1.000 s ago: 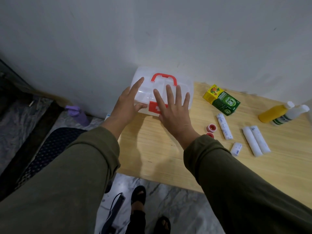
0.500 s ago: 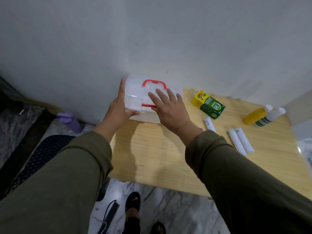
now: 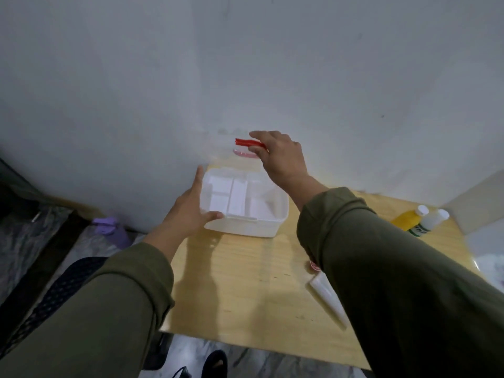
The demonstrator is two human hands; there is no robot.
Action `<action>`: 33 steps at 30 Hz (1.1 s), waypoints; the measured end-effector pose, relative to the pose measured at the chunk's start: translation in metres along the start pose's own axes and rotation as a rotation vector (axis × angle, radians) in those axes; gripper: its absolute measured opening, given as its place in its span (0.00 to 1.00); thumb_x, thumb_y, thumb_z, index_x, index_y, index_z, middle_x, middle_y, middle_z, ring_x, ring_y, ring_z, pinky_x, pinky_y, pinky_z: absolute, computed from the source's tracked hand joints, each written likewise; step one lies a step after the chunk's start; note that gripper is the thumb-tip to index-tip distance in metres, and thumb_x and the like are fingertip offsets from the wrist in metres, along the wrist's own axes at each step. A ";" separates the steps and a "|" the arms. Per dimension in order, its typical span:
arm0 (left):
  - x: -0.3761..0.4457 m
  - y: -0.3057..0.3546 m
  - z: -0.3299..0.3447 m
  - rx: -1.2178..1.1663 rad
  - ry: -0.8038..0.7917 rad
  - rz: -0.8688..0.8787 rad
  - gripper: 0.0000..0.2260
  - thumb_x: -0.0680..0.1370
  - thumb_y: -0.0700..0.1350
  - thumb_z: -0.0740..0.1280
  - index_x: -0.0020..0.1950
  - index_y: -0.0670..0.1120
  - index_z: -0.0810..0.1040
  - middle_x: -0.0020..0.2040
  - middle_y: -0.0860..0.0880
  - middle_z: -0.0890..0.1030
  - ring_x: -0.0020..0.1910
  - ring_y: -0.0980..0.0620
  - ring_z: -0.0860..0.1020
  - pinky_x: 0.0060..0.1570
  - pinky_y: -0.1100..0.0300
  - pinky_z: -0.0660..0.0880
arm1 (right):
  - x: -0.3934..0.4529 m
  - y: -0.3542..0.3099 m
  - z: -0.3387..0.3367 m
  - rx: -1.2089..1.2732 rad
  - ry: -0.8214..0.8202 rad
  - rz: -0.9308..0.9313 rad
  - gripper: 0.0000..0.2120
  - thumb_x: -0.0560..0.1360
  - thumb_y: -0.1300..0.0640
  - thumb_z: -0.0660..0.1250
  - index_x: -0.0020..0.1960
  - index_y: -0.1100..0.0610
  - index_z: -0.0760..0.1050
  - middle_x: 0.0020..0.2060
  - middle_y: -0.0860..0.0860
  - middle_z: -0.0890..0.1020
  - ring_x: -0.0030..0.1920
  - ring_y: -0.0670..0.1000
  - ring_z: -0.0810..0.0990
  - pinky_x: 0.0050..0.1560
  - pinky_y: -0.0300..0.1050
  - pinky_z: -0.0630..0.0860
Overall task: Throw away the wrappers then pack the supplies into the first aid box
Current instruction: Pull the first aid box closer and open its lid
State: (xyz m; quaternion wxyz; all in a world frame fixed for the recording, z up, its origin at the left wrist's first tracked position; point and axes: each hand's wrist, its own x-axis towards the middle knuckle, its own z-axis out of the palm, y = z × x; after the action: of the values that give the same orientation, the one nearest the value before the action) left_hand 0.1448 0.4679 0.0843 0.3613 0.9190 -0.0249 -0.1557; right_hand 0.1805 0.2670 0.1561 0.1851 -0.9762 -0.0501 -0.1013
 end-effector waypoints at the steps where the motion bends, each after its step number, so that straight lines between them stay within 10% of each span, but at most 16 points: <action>1: 0.003 -0.002 -0.002 0.000 -0.006 0.002 0.50 0.72 0.51 0.72 0.74 0.59 0.33 0.75 0.45 0.62 0.72 0.41 0.65 0.67 0.47 0.65 | 0.007 0.000 -0.001 -0.002 0.009 0.015 0.18 0.79 0.47 0.57 0.66 0.50 0.71 0.63 0.52 0.76 0.64 0.55 0.71 0.60 0.53 0.66; 33: 0.029 -0.008 -0.009 0.038 -0.087 0.065 0.49 0.71 0.45 0.73 0.76 0.54 0.37 0.74 0.46 0.64 0.71 0.44 0.66 0.66 0.51 0.65 | 0.071 0.028 0.024 -0.115 0.127 0.119 0.20 0.78 0.53 0.62 0.69 0.53 0.67 0.65 0.54 0.72 0.64 0.57 0.70 0.63 0.55 0.66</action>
State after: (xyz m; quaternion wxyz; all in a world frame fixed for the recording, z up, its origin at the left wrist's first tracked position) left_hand 0.1745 0.4752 0.0777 0.3472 0.9168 -0.0733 -0.1833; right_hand 0.2581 0.2541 0.1402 0.1371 -0.9781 0.0259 -0.1543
